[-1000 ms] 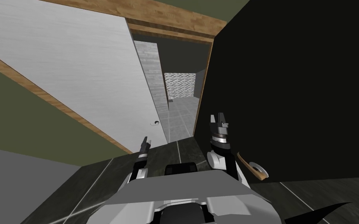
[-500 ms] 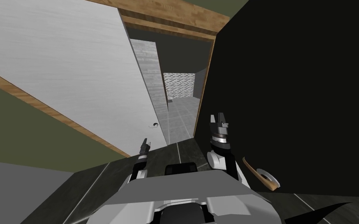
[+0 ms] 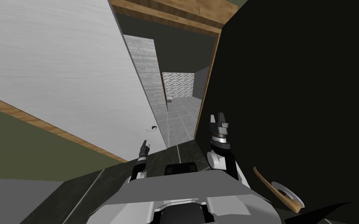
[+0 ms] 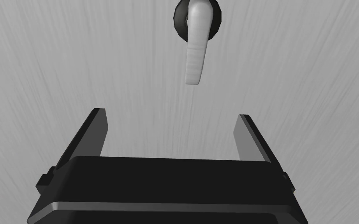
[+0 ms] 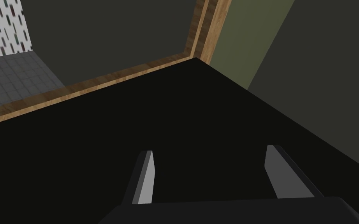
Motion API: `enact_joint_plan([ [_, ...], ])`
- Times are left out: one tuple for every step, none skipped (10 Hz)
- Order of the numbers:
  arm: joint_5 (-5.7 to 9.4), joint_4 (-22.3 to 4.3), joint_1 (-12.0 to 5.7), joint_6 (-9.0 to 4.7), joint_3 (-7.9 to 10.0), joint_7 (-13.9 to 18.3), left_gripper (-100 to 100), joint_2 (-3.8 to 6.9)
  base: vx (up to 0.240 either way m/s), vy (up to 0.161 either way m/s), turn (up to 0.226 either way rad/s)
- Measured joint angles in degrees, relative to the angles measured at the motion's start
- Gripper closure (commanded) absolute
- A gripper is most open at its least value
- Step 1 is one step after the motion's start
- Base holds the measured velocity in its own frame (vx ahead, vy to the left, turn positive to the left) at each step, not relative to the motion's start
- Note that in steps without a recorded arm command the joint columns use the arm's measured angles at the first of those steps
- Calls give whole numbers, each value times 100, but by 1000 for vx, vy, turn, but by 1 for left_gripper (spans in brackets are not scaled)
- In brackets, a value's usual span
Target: Pull the door open
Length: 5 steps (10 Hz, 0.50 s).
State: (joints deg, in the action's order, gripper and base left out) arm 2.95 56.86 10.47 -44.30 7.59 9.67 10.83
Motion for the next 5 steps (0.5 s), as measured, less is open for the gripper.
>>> enact_joint_plan([
  [4,-110,-12,-37,11,0,-100,-10,142,33,-35],
  [14,-214,-24,-48,27,23,-100,18,118,32,-21],
  [21,-329,-66,-63,41,36,-100,27,106,30,-26],
  [27,-399,-74,-68,51,43,-100,31,50,14,-6],
  [27,-406,-75,-67,53,45,-100,32,108,3,-98],
])
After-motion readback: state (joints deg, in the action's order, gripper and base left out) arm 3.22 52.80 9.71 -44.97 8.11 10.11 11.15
